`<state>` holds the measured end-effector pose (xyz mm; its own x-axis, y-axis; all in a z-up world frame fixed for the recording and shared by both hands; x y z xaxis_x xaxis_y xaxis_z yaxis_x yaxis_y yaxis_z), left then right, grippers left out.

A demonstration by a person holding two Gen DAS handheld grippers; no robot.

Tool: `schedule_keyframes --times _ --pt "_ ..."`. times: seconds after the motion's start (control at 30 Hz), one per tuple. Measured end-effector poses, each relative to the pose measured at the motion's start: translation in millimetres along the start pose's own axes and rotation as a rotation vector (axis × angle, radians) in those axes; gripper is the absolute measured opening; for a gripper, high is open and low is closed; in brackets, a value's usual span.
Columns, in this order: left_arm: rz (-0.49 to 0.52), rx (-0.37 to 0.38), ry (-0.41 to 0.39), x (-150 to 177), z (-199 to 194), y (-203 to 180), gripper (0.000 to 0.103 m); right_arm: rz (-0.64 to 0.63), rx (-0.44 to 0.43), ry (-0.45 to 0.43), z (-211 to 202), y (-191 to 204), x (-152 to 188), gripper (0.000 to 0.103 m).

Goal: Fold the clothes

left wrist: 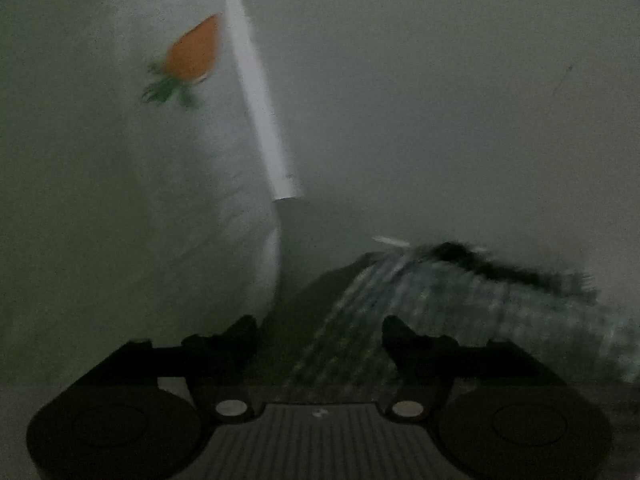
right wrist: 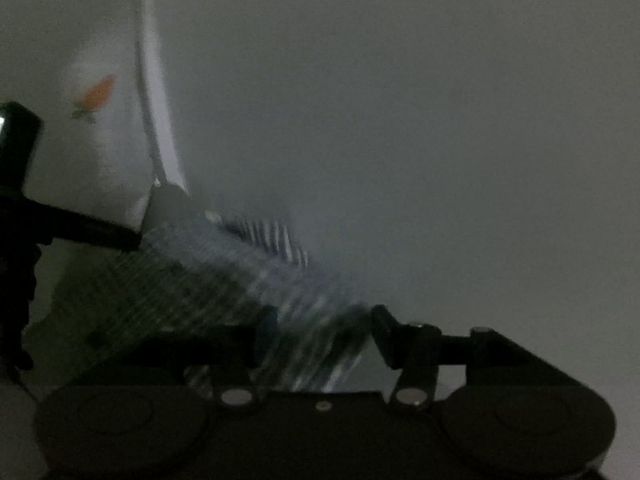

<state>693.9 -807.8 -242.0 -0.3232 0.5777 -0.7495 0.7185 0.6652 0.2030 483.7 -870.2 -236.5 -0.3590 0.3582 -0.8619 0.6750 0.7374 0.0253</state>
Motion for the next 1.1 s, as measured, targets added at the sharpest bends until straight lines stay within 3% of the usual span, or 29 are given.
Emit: schedule_keyframes --times 0.1,0.2,0.27,0.3,0.4,0.47,0.5,0.53,0.7,0.77,0.83,0.9,1.03,1.1 --pt "-0.058 -0.033 0.013 9.5 28.5 15.5 0.072 -0.102 -0.025 -0.117 -2.5 17.8 -6.0 0.028" --pt "-0.155 0.018 0.066 33.6 52.9 23.5 0.074 -0.044 -0.039 0.022 46.0 26.0 20.2 0.013" --pt "-0.178 0.026 0.069 41.2 64.1 26.1 0.078 0.05 0.009 0.139 78.4 17.6 44.4 0.012" --pt "-0.177 0.025 0.066 42.2 64.5 27.1 0.079 0.078 0.015 0.148 81.6 14.9 45.2 0.011" --pt "-0.178 0.029 0.046 39.2 54.9 32.3 0.078 0.088 0.016 0.154 76.9 12.6 37.4 0.015" --pt "-0.202 0.051 0.023 35.5 38.6 37.3 0.078 0.056 -0.002 0.133 64.6 14.9 29.0 0.023" --pt "-0.221 0.06 0.01 34.4 27.0 40.3 0.078 0.035 -0.014 0.123 57.4 17.8 24.5 0.033" --pt "-0.239 0.068 -0.005 33.8 13.8 43.6 0.078 0.017 -0.022 0.109 47.3 21.5 20.2 0.049" --pt "-0.338 0.055 -0.103 34.8 -100.8 77.3 0.078 -0.03 -0.17 0.01 -17.2 56.8 -8.2 0.081" --pt "-0.391 0.016 -0.143 47.6 -163.7 94.7 0.08 -0.034 -0.251 -0.041 -49.5 73.7 -21.3 0.083" --pt "-0.413 -0.059 -0.178 61.2 -216.2 112.0 0.084 -0.057 -0.324 -0.07 -86.2 87.0 -30.1 0.089" --pt "-0.416 -0.189 -0.229 82.2 -281.8 132.6 0.084 -0.1 -0.444 -0.113 -131.4 109.4 -36.5 0.101" --pt "-0.43 -0.377 -0.356 125.8 -407.6 158.3 0.085 -0.132 -0.705 -0.226 -236.4 147.2 -40.8 0.103" --pt "-0.467 -0.425 -0.412 153.6 -471.1 167.8 0.103 -0.137 -0.773 -0.263 -288.9 159.3 -35.2 0.103"
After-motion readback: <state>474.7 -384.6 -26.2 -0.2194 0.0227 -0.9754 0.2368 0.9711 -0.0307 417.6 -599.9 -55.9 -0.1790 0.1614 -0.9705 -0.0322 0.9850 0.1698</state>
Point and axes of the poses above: each gripper's, at about its wrist camera, not at the fingertips, and z roughly the way its jaws point, y to its left, x to its underside, the point moved 9 cm from there along z, roughly the way its jaws point, and after that the axes turned 1 degree about -x, right-handed, at the moved point
